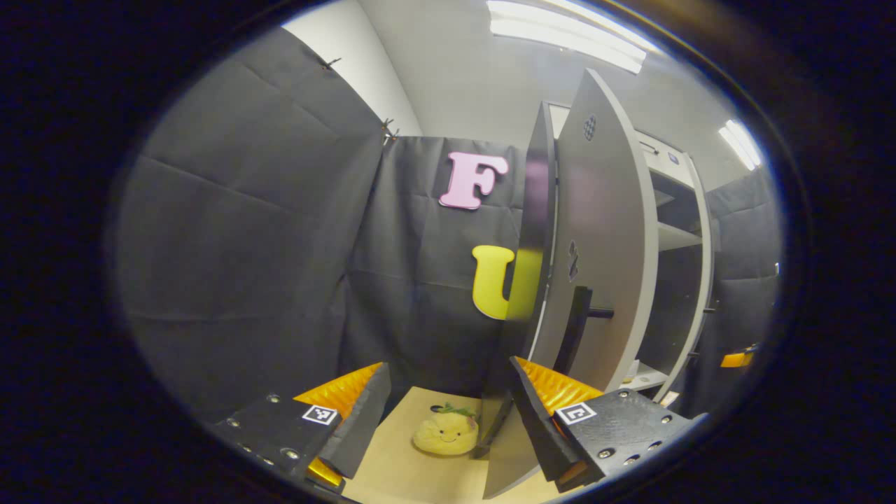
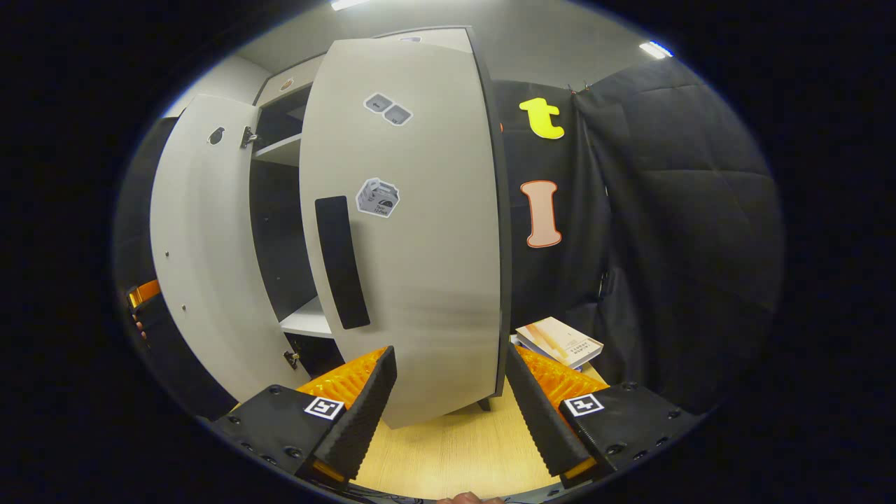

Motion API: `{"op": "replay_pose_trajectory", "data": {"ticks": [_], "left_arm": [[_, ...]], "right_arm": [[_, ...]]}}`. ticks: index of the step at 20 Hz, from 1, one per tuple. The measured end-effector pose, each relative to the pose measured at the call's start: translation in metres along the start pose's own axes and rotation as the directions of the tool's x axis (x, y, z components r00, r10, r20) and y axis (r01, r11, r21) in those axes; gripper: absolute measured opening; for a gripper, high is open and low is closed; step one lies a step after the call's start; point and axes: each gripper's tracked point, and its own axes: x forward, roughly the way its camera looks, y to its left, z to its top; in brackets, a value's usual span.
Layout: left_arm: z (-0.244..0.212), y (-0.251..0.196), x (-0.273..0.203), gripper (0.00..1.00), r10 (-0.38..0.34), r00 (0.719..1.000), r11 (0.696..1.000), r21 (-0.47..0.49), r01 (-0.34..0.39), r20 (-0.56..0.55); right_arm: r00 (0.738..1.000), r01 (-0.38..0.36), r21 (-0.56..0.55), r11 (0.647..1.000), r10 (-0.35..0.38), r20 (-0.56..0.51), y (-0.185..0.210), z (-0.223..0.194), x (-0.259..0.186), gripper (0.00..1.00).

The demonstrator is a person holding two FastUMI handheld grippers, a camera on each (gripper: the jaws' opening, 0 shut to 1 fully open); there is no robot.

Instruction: Grab one shoe with the right hand and put it into the shoe cabinet, grab the other shoe with the left hand and put it into the shoe cabinet; then close the right door with the right hand and the left door with the left hand.

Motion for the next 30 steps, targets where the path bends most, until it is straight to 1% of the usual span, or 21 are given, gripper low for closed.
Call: {"op": "replay_pose_trajectory", "data": {"ticks": [1,2,5,8,9,10,11,12,13,15,16,17,19,20,21,22,23,27,29,30], "left_arm": [[0.003,0.003,0.012,0.97,-0.023,1.000,1.000,-0.007,0.023,-0.010],[0.007,-0.001,0.022,0.95,-0.055,0.998,0.998,-0.015,0.055,-0.019],[0.013,-0.008,0.045,0.96,-0.144,0.989,0.989,-0.017,0.144,-0.034],[0.028,-0.044,0.064,0.97,-0.235,0.972,0.972,0.017,0.236,-0.023],[0.031,-0.053,0.069,0.96,-0.249,0.968,0.968,0.036,0.250,-0.021],[0.033,-0.053,0.068,0.97,-0.242,0.970,0.968,0.066,0.242,-0.017],[0.034,-0.053,0.068,0.94,-0.232,0.973,0.969,0.086,0.233,-0.013],[0.032,-0.052,0.065,0.95,-0.222,0.975,0.970,0.095,0.223,-0.017],[0.031,-0.053,0.064,0.93,-0.215,0.976,0.972,0.095,0.216,-0.024],[0.032,-0.054,0.063,0.95,-0.193,0.981,0.975,0.109,0.196,-0.036],[0.034,-0.058,0.062,0.97,-0.182,0.983,0.975,0.127,0.185,-0.036],[0.036,-0.065,0.062,0.95,-0.171,0.985,0.974,0.145,0.174,-0.037],[0.036,-0.083,0.063,0.94,-0.162,0.986,0.971,0.173,0.166,-0.040],[0.031,-0.098,0.059,0.96,-0.170,0.984,0.969,0.176,0.175,-0.046],[0.024,-0.116,0.055,0.96,-0.189,0.980,0.966,0.168,0.197,-0.065],[0.016,-0.137,0.052,0.93,-0.206,0.975,0.964,0.154,0.216,-0.079],[0.013,-0.155,0.051,0.93,-0.213,0.974,0.963,0.149,0.223,-0.078],[0.009,-0.208,0.060,0.92,-0.142,0.989,0.974,0.173,0.147,-0.042],[0.002,-0.245,0.069,0.93,-0.148,0.989,0.978,0.147,0.150,-0.028],[-0.002,-0.262,0.073,0.95,-0.156,0.987,0.979,0.132,0.158,-0.024]], "right_arm": [[1.000,0.021,0.003,1.000,-0.021,0.005,-0.004,-0.002,-0.004,0.98],[0.999,0.038,0.015,0.999,-0.038,0.011,-0.009,-0.006,-0.008,0.98],[0.998,0.061,0.064,0.996,-0.060,-0.014,-0.015,-0.023,-0.013,0.98],[0.996,0.086,0.122,0.989,-0.083,-0.030,-0.031,-0.034,-0.017,0.98],[0.996,0.090,0.153,0.984,-0.088,-0.021,-0.037,-0.033,-0.017,0.98],[0.996,0.090,0.178,0.980,-0.088,-0.020,-0.041,-0.032,-0.016,0.98],[0.996,0.090,0.193,0.977,-0.087,-0.022,-0.047,-0.033,-0.015,0.98],[0.996,0.091,0.199,0.976,-0.088,-0.024,-0.053,-0.034,-0.012,0.98],[0.996,0.091,0.198,0.976,-0.087,-0.028,-0.059,-0.035,-0.009,0.98],[0.996,0.088,0.168,0.982,-0.084,-0.034,-0.065,-0.038,-0.002,0.98],[0.996,0.091,0.143,0.985,-0.088,-0.032,-0.069,-0.038,0.001,0.98],[0.996,0.085,0.125,0.989,-0.082,-0.028,-0.069,-0.038,0.004,0.98],[0.998,0.056,0.118,0.991,-0.053,-0.022,-0.065,-0.037,0.011,0.98],[0.999,0.042,0.118,0.992,-0.040,-0.020,-0.063,-0.036,0.015,0.98],[0.999,0.031,0.117,0.993,-0.028,-0.020,-0.063,-0.036,0.019,0.98],[1.000,0.022,0.111,0.994,-0.019,-0.021,-0.062,-0.036,0.023,0.98],[1.000,0.013,0.095,0.995,-0.011,-0.016,-0.062,-0.035,0.025,0.98],[1.000,-0.015,0.040,0.999,0.015,0.000,-0.064,-0.032,0.033,0.98],[1.000,-0.022,0.037,0.999,0.022,0.003,-0.069,-0.033,0.036,0.98],[1.000,-0.023,0.038,0.999,0.023,0.001,-0.072,-0.035,0.036,0.98]]}}
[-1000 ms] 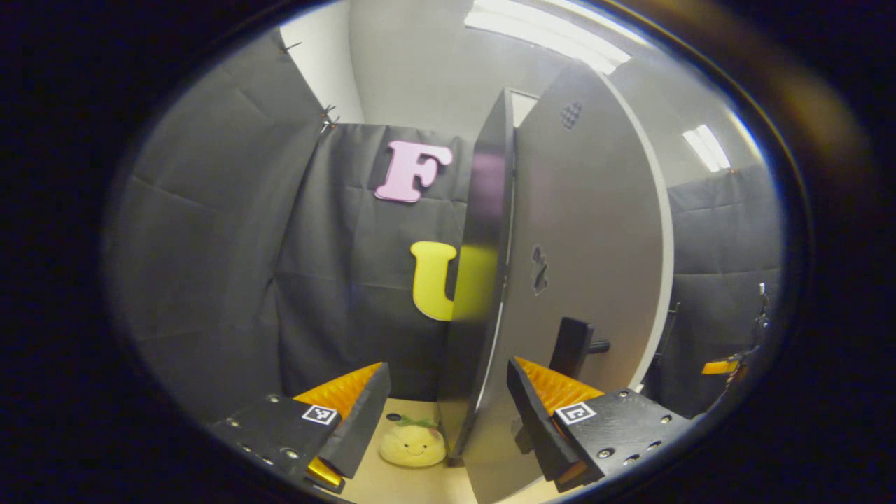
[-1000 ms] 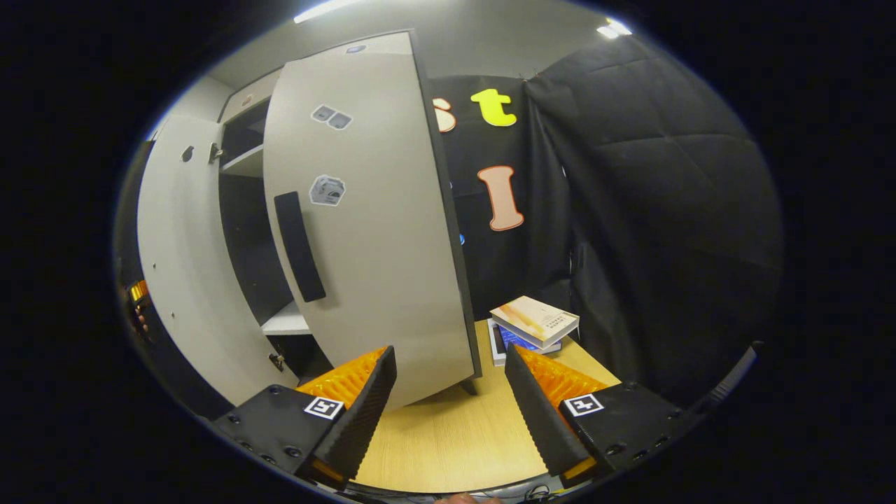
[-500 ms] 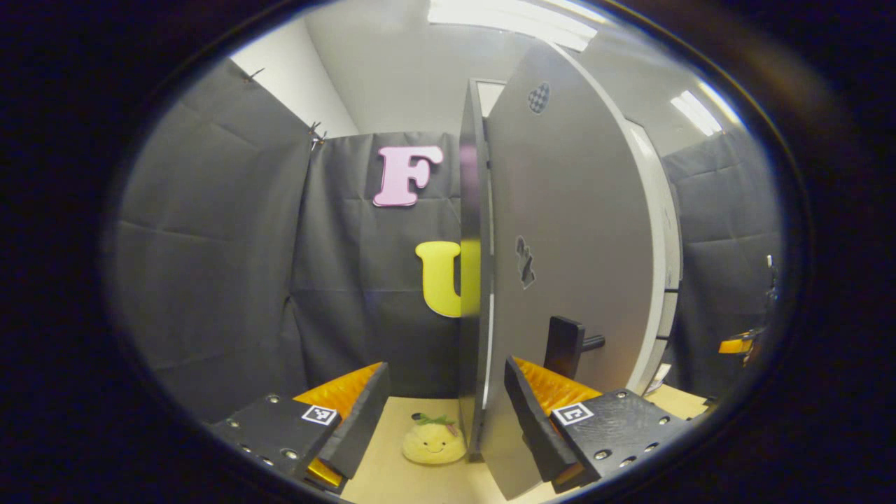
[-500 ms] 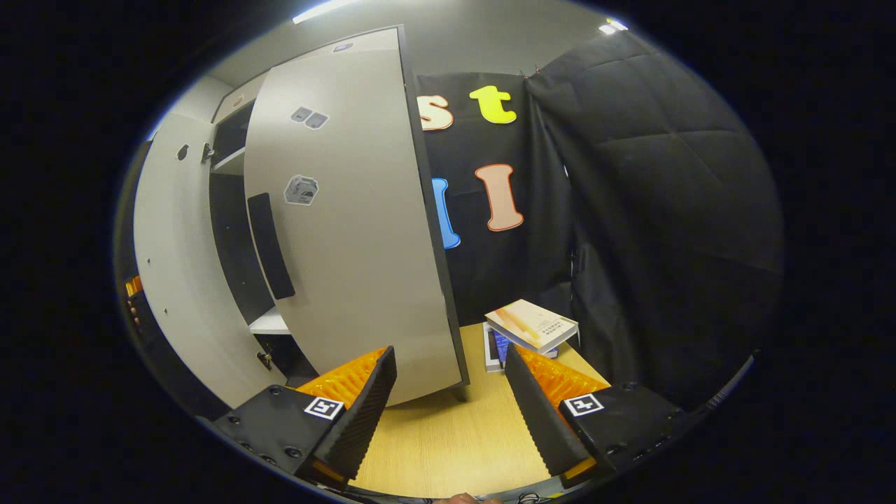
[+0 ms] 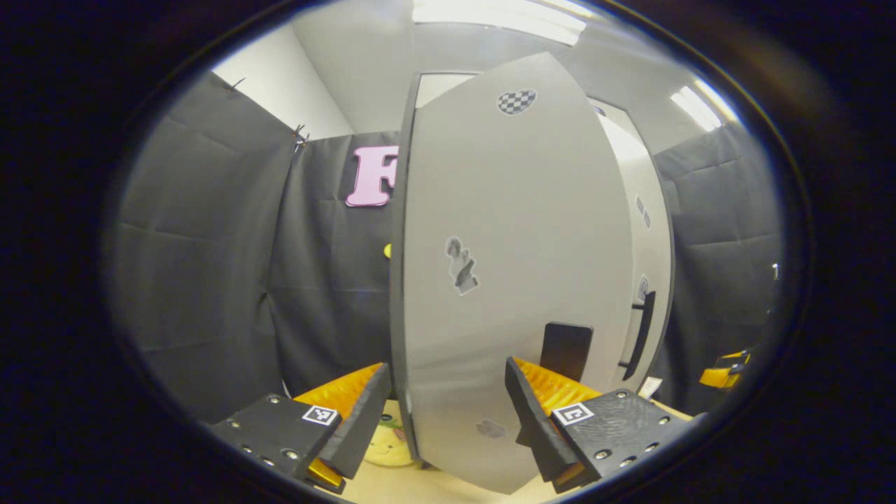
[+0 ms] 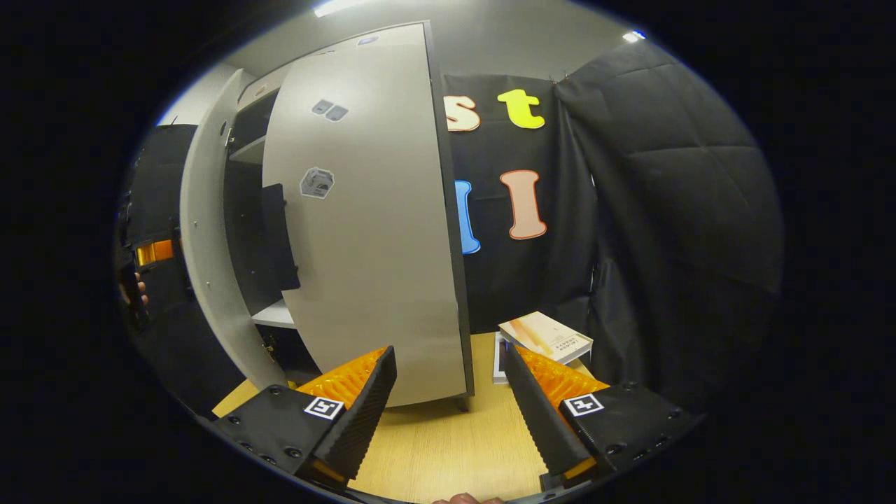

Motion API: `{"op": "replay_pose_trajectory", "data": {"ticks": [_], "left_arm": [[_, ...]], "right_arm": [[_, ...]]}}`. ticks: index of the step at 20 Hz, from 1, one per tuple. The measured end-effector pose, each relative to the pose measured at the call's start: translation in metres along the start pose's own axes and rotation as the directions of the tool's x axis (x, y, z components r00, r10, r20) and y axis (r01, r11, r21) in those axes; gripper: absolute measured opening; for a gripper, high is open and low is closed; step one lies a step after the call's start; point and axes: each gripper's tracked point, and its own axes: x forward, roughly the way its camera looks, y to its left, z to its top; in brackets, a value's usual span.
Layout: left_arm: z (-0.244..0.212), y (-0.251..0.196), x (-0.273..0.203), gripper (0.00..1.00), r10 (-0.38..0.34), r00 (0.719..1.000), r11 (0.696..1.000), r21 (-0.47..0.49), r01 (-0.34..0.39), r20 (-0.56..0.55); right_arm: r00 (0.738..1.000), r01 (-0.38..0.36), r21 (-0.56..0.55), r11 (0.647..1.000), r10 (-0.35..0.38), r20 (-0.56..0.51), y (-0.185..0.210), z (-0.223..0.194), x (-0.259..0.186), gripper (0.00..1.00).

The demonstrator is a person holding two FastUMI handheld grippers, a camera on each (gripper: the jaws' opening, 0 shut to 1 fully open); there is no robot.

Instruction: Grab one shoe with the right hand and put it into the shoe cabinet, grab the other shoe with the left hand and put it into the shoe cabinet; then close the right door with the right hand and the left door with the left hand.

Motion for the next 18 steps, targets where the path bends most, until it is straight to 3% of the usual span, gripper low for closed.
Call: {"op": "replay_pose_trajectory", "data": {"ticks": [5,12,18], "left_arm": [[-0.008,-0.019,0.014,0.92,0.089,0.996,0.996,-0.001,-0.089,0.012],[-0.025,-0.015,0.022,0.93,0.089,0.996,0.983,-0.163,-0.089,-0.010],[-0.013,-0.014,0.018,0.92,0.090,0.996,0.989,-0.118,-0.087,0.017]], "right_arm": [[1.000,0.022,0.033,0.999,-0.021,-0.018,-0.026,-0.011,-0.005,0.98],[0.995,0.095,0.100,0.990,-0.093,-0.025,-0.067,-0.009,-0.011,0.98],[0.992,0.123,0.093,0.988,-0.124,-0.003,-0.073,0.005,-0.018,0.98]]}}
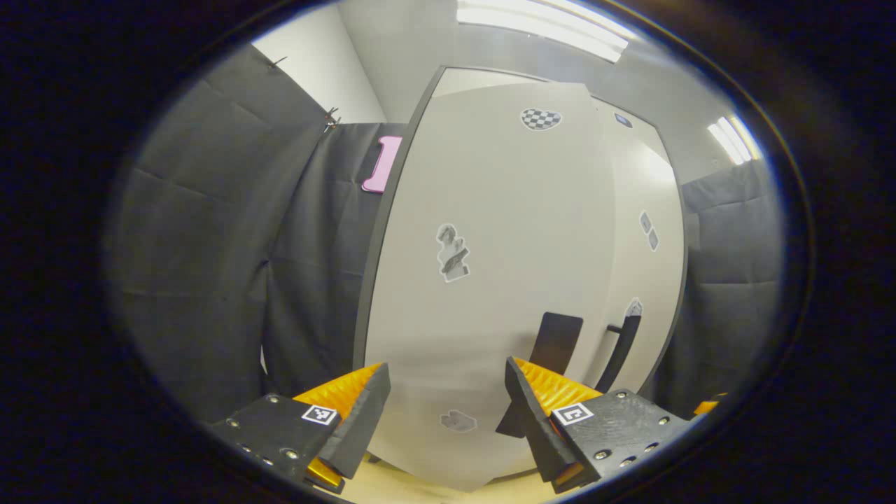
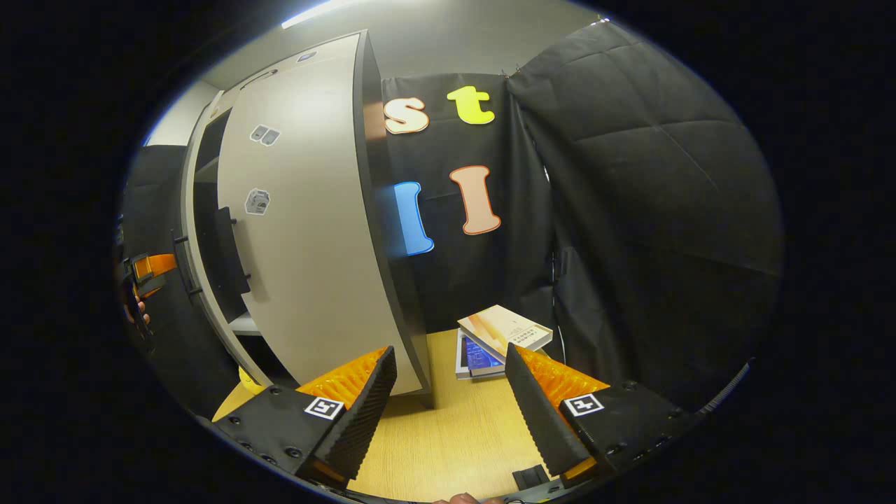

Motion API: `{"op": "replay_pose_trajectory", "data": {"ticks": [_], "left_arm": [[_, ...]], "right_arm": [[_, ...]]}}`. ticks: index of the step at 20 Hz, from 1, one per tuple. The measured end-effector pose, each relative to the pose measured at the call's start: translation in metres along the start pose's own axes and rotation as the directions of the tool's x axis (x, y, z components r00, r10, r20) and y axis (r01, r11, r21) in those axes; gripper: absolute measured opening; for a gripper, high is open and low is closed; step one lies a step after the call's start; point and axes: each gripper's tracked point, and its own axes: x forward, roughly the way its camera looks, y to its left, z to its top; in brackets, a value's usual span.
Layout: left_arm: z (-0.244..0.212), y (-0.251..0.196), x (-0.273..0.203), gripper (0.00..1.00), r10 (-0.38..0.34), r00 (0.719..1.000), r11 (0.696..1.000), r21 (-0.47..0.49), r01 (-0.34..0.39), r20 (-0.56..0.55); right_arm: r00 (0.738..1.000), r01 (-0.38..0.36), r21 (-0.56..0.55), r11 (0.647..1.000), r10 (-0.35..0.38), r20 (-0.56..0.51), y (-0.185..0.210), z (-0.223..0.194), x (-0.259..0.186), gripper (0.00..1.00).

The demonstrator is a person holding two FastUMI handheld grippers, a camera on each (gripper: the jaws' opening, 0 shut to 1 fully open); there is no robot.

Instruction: Grab one shoe with the right hand and put it into the shoe cabinet, grab the other shoe with the left hand and put it into the shoe cabinet; then close the right door with the right hand and the left door with the left hand.

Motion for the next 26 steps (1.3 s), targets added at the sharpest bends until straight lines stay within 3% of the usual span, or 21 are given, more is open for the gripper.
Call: {"op": "replay_pose_trajectory", "data": {"ticks": [7,10,12,17,19,20,21,22,24,25,26], "left_arm": [[0.027,0.020,-0.059,0.93,-0.009,0.999,0.997,0.081,0.006,0.036],[0.027,0.035,-0.096,0.96,-0.015,0.999,0.998,0.063,0.014,0.029],[0.024,0.047,-0.116,0.92,-0.014,0.999,0.998,0.059,0.012,0.039],[-0.020,0.086,-0.164,0.97,0.022,0.999,0.998,0.058,-0.024,0.027],[-0.039,0.091,-0.182,0.92,0.016,1.000,0.999,0.052,-0.016,0.004],[-0.045,0.093,-0.189,0.92,0.016,1.000,0.999,0.043,-0.016,-0.005],[-0.049,0.094,-0.196,0.95,0.017,1.000,0.999,0.029,-0.016,-0.013],[-0.052,0.095,-0.202,0.95,0.014,1.000,1.000,0.016,-0.014,-0.017],[-0.050,0.093,-0.211,0.95,0.014,1.000,1.000,0.015,-0.014,-0.011],[-0.049,0.094,-0.215,0.95,0.020,1.000,1.000,0.019,-0.020,-0.004],[-0.048,0.093,-0.219,0.92,0.023,1.000,1.000,0.018,-0.023,-0.003]], "right_arm": [[0.999,-0.033,0.005,0.999,0.033,0.031,0.036,0.027,-0.007,0.98],[0.995,-0.080,0.025,0.996,0.079,0.063,0.066,0.045,-0.014,0.98],[0.992,-0.086,0.004,0.996,0.085,0.091,0.077,0.050,-0.020,0.98],[0.994,-0.090,-0.059,0.994,0.093,0.065,0.096,0.019,-0.032,0.98],[0.995,-0.075,-0.073,0.995,0.079,0.056,0.095,0.009,-0.035,0.98],[0.996,-0.073,-0.072,0.995,0.077,0.048,0.096,0.003,-0.036,0.92],[0.996,-0.074,-0.065,0.995,0.076,0.036,0.097,-0.004,-0.037,0.92],[0.996,-0.079,-0.058,0.995,0.081,0.024,0.100,-0.009,-0.037,0.98],[0.996,-0.088,-0.060,0.994,0.089,-0.001,0.106,-0.017,-0.035,0.98],[0.996,-0.094,-0.070,0.993,0.093,-0.012,0.110,-0.020,-0.033,0.92],[0.994,-0.105,-0.083,0.991,0.104,-0.022,0.115,-0.021,-0.029,0.92]]}}
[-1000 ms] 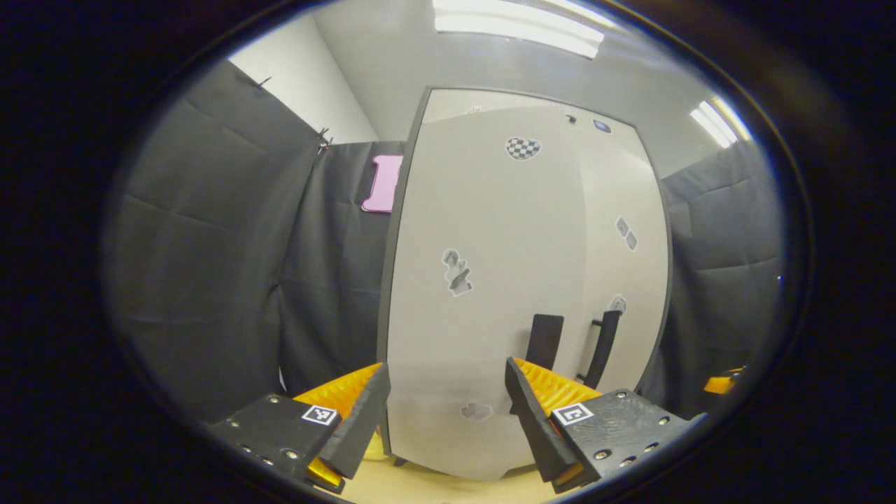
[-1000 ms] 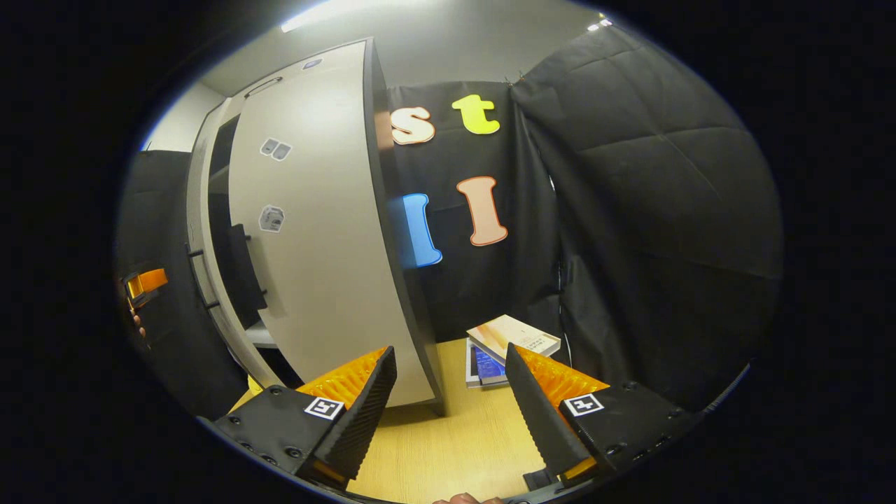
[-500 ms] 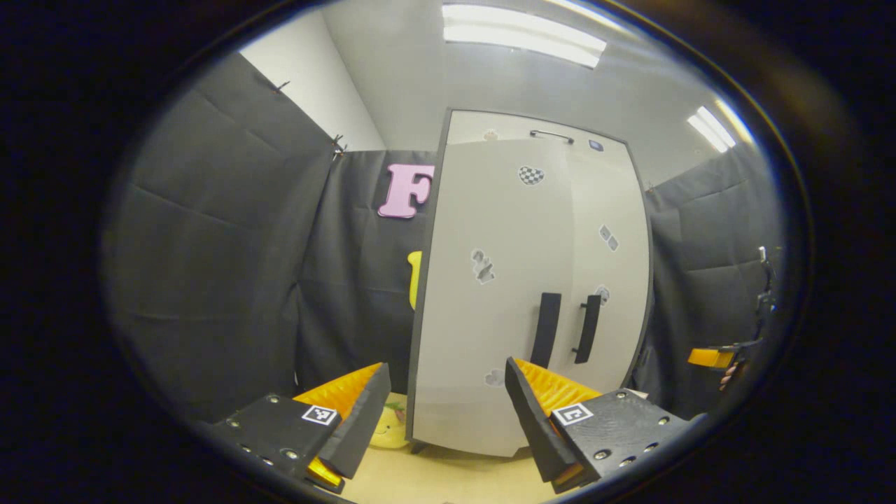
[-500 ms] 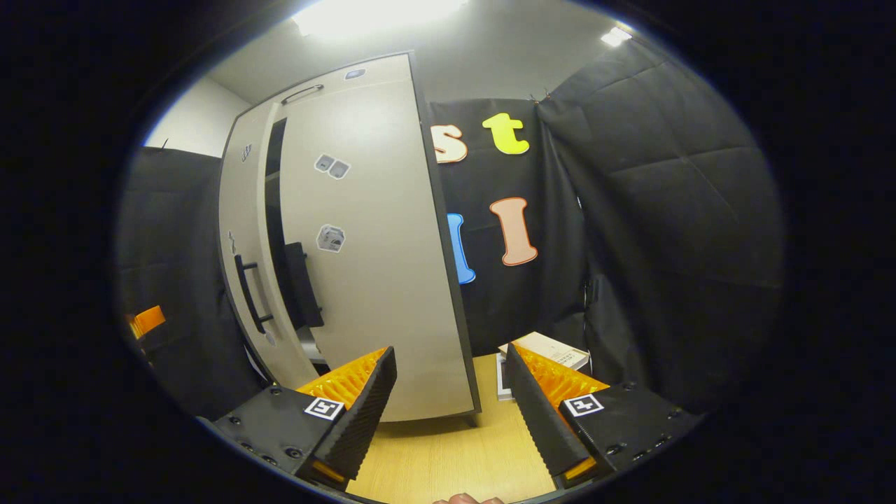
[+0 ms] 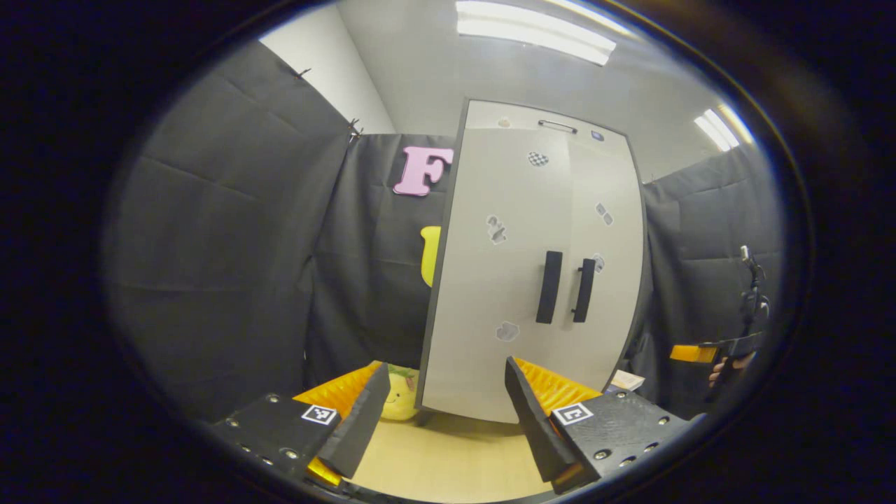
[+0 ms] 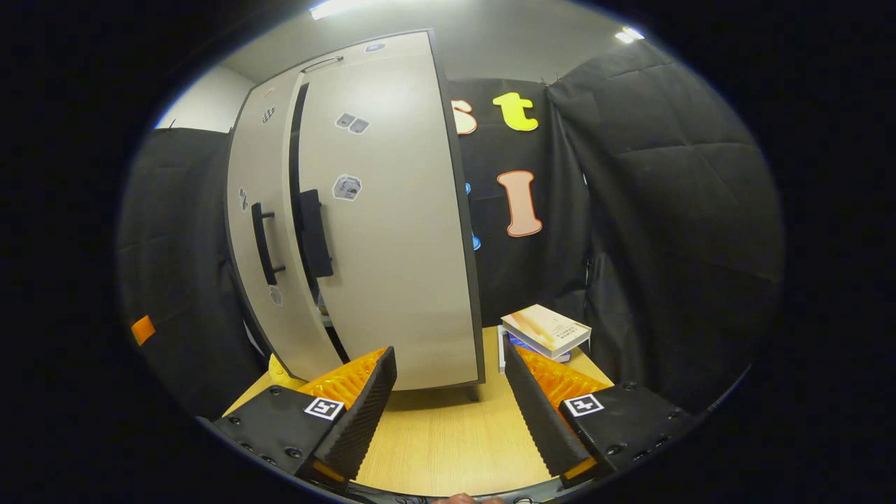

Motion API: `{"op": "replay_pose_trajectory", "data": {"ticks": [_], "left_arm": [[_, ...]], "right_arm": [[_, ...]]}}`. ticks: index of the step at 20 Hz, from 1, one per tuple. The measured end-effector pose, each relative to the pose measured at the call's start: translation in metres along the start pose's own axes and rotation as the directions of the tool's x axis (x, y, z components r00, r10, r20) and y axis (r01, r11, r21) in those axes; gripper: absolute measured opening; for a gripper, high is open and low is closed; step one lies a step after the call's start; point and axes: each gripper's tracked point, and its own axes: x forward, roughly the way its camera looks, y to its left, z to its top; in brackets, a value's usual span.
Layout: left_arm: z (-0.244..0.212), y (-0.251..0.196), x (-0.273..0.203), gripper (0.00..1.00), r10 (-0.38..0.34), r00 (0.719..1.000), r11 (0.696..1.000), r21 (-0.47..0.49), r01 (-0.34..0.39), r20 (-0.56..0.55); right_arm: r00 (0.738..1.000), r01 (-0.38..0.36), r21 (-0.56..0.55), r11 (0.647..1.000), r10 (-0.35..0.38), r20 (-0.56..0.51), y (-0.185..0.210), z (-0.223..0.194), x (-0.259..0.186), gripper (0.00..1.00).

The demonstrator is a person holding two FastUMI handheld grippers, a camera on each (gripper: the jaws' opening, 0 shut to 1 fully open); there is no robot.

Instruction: Grab one shoe with the right hand and put it into the shoe cabinet, grab the other shoe with the left hand and put it into the shoe cabinet; then close the right door with the right hand and the left door with the left hand.

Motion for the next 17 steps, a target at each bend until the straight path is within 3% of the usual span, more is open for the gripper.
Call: {"op": "replay_pose_trajectory", "data": {"ticks": [1,7,17], "left_arm": [[-0.001,-0.001,-0.003,0.92,0.006,1.000,1.000,-0.004,-0.006,-0.001],[-0.013,0.004,-0.021,0.92,0.050,0.998,0.998,0.032,-0.049,-0.026],[-0.037,0.017,-0.046,0.92,0.081,0.993,0.996,0.047,-0.077,-0.086]], "right_arm": [[1.000,-0.012,-0.014,1.000,0.012,-0.009,0.008,0.000,0.004,0.98],[0.995,-0.097,-0.091,0.991,0.099,0.020,0.057,0.015,0.016,0.98],[0.979,-0.203,-0.098,0.974,0.199,-0.051,0.115,-0.015,0.006,0.98]]}}
